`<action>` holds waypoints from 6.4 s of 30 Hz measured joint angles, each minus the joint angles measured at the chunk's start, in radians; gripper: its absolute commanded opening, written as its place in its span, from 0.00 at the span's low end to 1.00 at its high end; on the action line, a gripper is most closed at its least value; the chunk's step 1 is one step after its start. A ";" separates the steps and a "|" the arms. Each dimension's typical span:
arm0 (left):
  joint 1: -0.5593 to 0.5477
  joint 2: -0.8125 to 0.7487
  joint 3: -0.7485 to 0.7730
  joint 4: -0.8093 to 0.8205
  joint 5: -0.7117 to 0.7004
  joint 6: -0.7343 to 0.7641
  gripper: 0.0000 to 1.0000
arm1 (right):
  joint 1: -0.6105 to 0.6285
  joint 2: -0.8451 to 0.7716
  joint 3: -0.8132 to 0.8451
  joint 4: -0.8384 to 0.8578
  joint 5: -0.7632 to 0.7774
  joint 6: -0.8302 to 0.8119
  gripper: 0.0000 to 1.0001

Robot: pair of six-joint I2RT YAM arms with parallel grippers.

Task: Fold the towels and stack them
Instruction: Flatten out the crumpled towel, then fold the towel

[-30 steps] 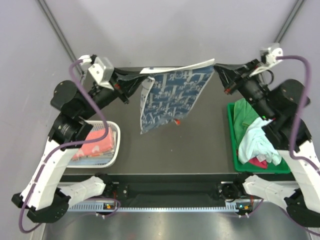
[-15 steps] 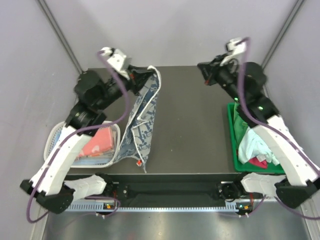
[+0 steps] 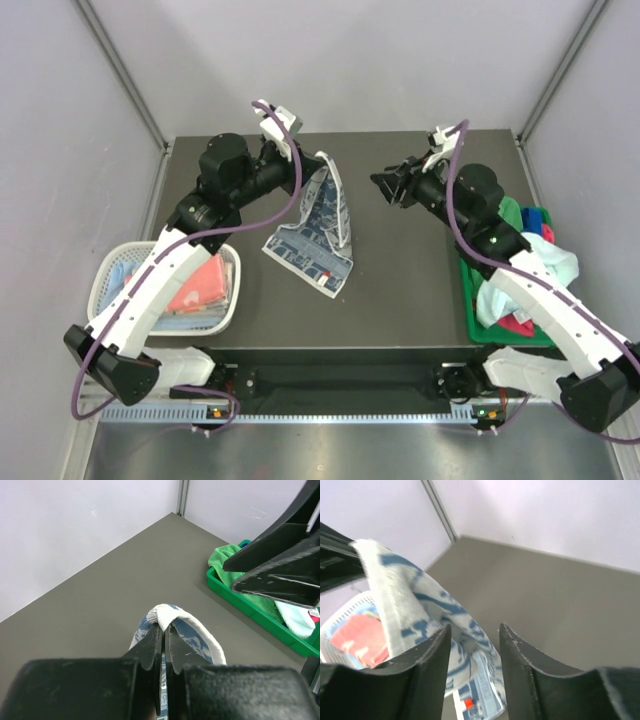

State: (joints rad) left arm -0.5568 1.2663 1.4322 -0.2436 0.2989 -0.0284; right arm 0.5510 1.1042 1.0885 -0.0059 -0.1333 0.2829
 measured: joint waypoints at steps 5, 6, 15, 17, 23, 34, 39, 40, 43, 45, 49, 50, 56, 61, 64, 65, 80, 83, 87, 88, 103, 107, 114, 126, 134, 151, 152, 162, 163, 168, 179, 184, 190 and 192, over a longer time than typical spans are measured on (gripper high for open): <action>0.000 0.006 0.000 0.006 0.000 -0.002 0.00 | 0.045 -0.041 -0.077 0.096 0.006 -0.031 0.54; 0.000 0.008 0.000 0.006 0.000 -0.002 0.00 | 0.062 -0.044 -0.092 0.095 0.011 -0.039 0.54; 0.000 0.029 0.000 0.008 -0.001 -0.003 0.00 | 0.414 -0.037 -0.110 0.027 0.306 -0.142 0.66; 0.000 0.033 0.000 0.009 -0.001 -0.003 0.00 | 0.457 -0.016 -0.087 0.009 0.391 -0.142 0.67; 0.000 0.037 0.001 0.011 -0.001 -0.003 0.00 | 0.525 0.091 -0.005 -0.048 0.589 -0.148 0.75; 0.000 0.042 0.002 0.011 -0.001 -0.003 0.00 | 0.538 0.236 0.095 -0.177 0.718 -0.097 0.66; 0.000 0.043 0.002 0.011 -0.001 -0.003 0.00 | 0.539 0.236 0.095 -0.220 0.721 -0.076 0.63; 0.000 0.045 0.003 0.011 -0.001 -0.003 0.00 | 0.539 0.236 0.095 -0.231 0.721 -0.071 0.63; 0.000 0.048 0.003 0.011 -0.001 -0.003 0.00 | 0.539 0.236 0.095 -0.251 0.720 -0.060 0.61; 0.000 0.048 0.003 0.011 -0.001 -0.003 0.00 | 0.539 0.236 0.095 -0.256 0.720 -0.053 0.57; 0.000 0.052 0.003 0.011 -0.001 -0.003 0.00 | 0.539 0.236 0.095 -0.273 0.719 -0.043 0.52; 0.000 0.052 0.003 0.011 -0.001 -0.003 0.00 | 0.539 0.236 0.095 -0.274 0.719 -0.042 0.51; 0.000 0.052 0.004 0.011 -0.001 -0.003 0.00 | 0.539 0.243 0.095 -0.279 0.718 -0.031 0.49; 0.000 0.053 0.004 0.011 -0.001 -0.003 0.00 | 0.539 0.259 0.089 -0.286 0.716 -0.020 0.48; 0.000 0.058 0.008 0.011 -0.001 -0.003 0.00 | 0.539 0.260 0.075 -0.299 0.718 -0.016 0.46; 0.000 0.060 0.009 0.011 -0.002 -0.003 0.00 | 0.539 0.260 0.070 -0.301 0.720 -0.016 0.45; 0.000 0.068 0.011 0.010 -0.001 -0.007 0.00 | 0.521 0.218 0.042 -0.308 0.794 -0.045 0.00; 0.000 0.064 0.011 0.000 -0.001 -0.011 0.00 | 0.515 0.177 0.042 -0.308 0.815 -0.076 0.00; 0.000 0.044 0.011 -0.034 0.008 -0.010 0.00 | 0.510 0.111 0.065 -0.321 0.838 -0.129 0.00; 0.000 0.036 0.011 -0.044 0.013 -0.009 0.00 | 0.510 0.098 0.082 -0.327 0.840 -0.144 0.00; 0.000 -0.147 0.164 -0.248 0.130 0.000 0.00 | 0.508 -0.059 0.420 -0.446 0.769 -0.308 0.00; -0.002 -0.174 0.212 -0.262 0.181 -0.010 0.00 | 0.509 -0.075 0.506 -0.470 0.698 -0.315 0.00; -0.002 -0.182 0.249 -0.276 0.224 -0.028 0.00 | 0.509 -0.073 0.550 -0.502 0.632 -0.318 0.00; 0.147 0.057 0.061 -0.071 0.248 -0.106 0.00 | 0.016 0.136 0.401 -0.392 0.314 -0.283 0.00; 0.241 0.551 0.230 0.028 0.116 -0.099 0.00 | -0.176 0.687 0.579 -0.261 0.176 -0.325 0.00; 0.269 0.829 0.274 0.207 0.132 -0.148 0.07 | -0.219 0.854 0.521 -0.171 0.153 -0.351 0.00; 0.260 0.814 0.227 0.210 0.130 -0.150 0.08 | -0.218 0.836 0.474 -0.163 0.155 -0.346 0.00; 0.124 0.597 -0.082 0.213 -0.122 -0.093 0.20 | -0.146 0.671 0.200 -0.164 0.304 -0.283 0.00; 0.108 0.576 -0.098 0.212 -0.168 -0.083 0.22 | -0.134 0.662 0.190 -0.168 0.328 -0.275 0.00; 0.029 0.498 -0.181 0.208 -0.391 -0.073 0.10 | -0.085 0.628 0.130 -0.183 0.409 -0.240 0.00; -0.042 0.428 -0.406 0.243 -0.492 -0.198 0.00 | -0.034 0.491 -0.095 -0.163 0.386 -0.129 0.00; -0.047 0.371 -0.467 0.281 -0.476 -0.248 0.00 | -0.034 0.475 -0.143 -0.153 0.365 -0.082 0.00; -0.047 0.324 -0.516 0.308 -0.439 -0.285 0.02 | -0.034 0.447 -0.175 -0.151 0.357 -0.037 0.08; -0.047 0.312 -0.529 0.316 -0.428 -0.290 0.02 | -0.034 0.435 -0.180 -0.152 0.360 -0.028 0.11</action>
State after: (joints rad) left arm -0.6037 1.5787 0.9031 0.0727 -0.1291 -0.3180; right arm 0.5171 1.5391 0.9081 -0.1581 0.2264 0.2546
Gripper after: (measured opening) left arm 0.045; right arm 0.086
